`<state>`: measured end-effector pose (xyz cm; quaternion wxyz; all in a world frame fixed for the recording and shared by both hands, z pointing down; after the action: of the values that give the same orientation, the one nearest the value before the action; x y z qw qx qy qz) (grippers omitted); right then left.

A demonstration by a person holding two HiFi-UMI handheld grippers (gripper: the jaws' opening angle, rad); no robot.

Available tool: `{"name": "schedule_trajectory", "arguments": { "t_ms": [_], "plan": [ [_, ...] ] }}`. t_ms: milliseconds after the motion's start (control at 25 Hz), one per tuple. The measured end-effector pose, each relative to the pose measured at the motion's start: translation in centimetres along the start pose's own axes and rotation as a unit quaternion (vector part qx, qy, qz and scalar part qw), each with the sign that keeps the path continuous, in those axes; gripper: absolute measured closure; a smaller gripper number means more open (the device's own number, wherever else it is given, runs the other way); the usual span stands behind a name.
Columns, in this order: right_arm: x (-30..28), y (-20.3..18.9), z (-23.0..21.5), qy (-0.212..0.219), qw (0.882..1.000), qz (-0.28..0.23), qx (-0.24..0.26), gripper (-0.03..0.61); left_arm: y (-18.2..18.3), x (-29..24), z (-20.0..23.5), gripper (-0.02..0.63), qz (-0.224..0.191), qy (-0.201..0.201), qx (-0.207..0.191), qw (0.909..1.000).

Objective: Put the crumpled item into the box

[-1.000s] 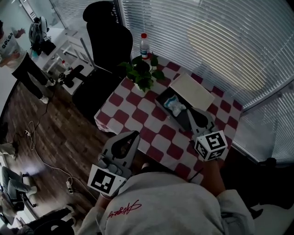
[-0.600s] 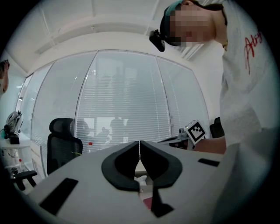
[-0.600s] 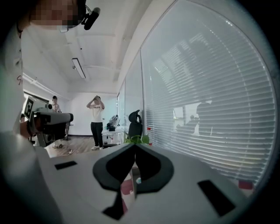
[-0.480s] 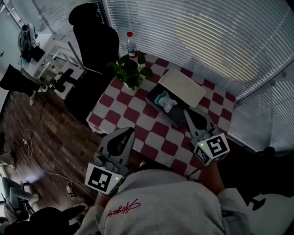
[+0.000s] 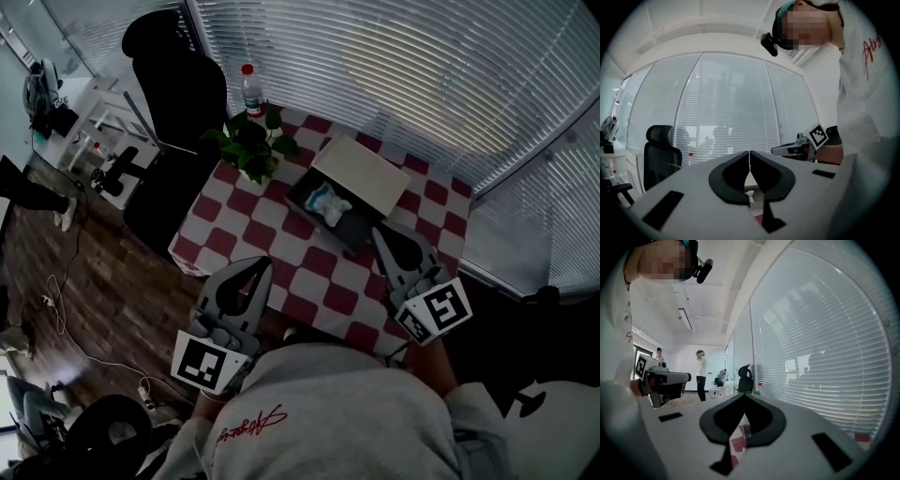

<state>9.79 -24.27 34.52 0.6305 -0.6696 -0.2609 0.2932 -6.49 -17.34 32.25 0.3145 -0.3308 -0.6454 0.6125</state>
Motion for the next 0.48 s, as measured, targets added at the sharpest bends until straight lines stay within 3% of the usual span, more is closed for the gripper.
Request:
{"name": "schedule_trajectory", "arguments": {
  "t_ms": [480],
  "plan": [
    [1.4, 1.3, 0.1, -0.006, 1.0, -0.02, -0.004, 0.565, -0.1, -1.0, 0.0, 0.594, 0.004, -0.018, 0.002, 0.9998]
  ]
}}
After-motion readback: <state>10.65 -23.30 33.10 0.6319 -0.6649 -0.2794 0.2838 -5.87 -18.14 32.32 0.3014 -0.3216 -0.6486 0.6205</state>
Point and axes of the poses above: the fingertips, and each gripper's own axes: x backward along the fingers, z to its left, y out of its top, the point moved 1 cm from there along x, backward along the fingers, and after that the axes turned 1 degree about -x, right-handed, at the moved point
